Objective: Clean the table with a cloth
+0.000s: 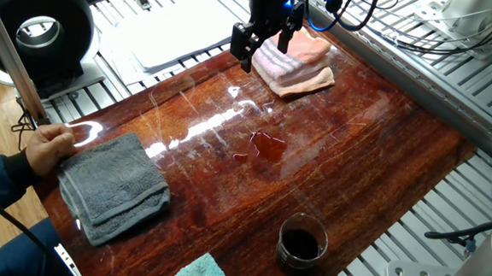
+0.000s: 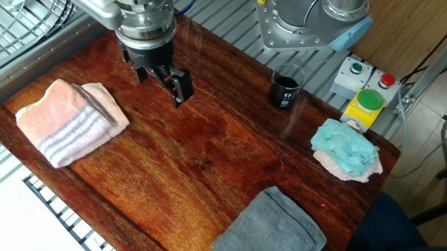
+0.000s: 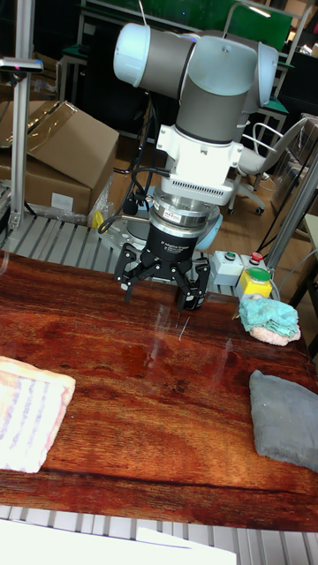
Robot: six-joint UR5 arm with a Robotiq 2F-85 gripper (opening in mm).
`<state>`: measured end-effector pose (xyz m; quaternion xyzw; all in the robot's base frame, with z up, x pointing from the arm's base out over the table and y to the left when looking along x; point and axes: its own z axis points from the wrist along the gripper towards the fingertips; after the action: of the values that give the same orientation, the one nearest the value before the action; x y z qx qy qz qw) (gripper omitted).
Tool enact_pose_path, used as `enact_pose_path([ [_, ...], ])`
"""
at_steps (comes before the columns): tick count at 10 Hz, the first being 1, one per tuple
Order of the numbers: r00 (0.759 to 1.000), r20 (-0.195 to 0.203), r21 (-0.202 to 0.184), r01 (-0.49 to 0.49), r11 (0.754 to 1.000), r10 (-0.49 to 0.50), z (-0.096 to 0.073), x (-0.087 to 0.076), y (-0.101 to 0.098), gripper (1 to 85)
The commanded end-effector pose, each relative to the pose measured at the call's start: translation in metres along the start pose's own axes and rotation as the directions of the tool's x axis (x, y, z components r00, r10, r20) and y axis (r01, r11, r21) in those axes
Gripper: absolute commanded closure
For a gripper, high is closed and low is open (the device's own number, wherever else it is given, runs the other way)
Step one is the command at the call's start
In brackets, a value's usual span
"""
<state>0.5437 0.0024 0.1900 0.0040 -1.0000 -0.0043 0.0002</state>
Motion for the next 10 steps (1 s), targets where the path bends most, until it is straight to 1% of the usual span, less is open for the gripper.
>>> enact_pose_path([
  [1, 0.997, -0.08, -0.084, 0.006, 0.996, -0.013, -0.003, 0.023, 0.025, 84.7],
  [2, 0.997, -0.072, -0.085, 0.008, 0.996, -0.014, -0.001, 0.027, 0.033, 84.7],
  [3, 0.999, -0.049, -0.08, 0.005, 0.997, -0.009, 0.002, 0.027, 0.039, 84.7],
  [4, 0.999, -0.043, -0.097, 0.003, 0.995, -0.007, 0.001, 0.026, 0.044, 84.7],
  [6, 0.999, -0.055, -0.083, -0.003, 0.997, -0.002, 0.001, 0.029, 0.04, 84.7],
  [9, 0.999, -0.047, -0.095, 0.0, 0.995, -0.005, -0.002, 0.031, 0.043, 84.7],
  [10, 0.999, -0.051, -0.091, 0.002, 0.996, -0.006, -0.002, 0.033, 0.042, 84.7],
])
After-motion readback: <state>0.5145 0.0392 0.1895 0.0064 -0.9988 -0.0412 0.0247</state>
